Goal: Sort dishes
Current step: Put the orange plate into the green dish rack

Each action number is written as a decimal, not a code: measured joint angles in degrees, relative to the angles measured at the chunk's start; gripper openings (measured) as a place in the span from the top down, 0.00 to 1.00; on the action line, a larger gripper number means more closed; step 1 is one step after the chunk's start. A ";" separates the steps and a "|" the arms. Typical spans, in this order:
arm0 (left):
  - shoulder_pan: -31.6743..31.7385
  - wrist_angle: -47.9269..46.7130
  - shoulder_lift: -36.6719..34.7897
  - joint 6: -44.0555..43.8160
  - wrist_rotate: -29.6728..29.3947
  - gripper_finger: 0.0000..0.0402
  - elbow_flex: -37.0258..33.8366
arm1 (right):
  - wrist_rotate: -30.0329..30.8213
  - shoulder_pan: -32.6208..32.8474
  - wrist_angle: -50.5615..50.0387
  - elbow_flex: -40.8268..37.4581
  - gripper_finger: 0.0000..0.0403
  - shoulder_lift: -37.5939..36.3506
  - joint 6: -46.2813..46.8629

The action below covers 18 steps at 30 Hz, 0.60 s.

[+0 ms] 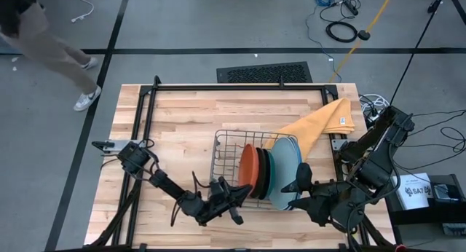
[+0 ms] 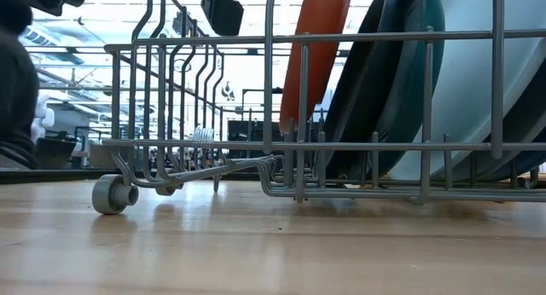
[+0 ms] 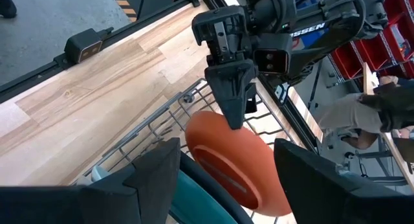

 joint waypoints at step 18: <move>1.11 -0.68 1.34 -7.28 1.06 1.00 -1.60 | -0.01 0.00 0.85 0.00 0.39 0.00 0.01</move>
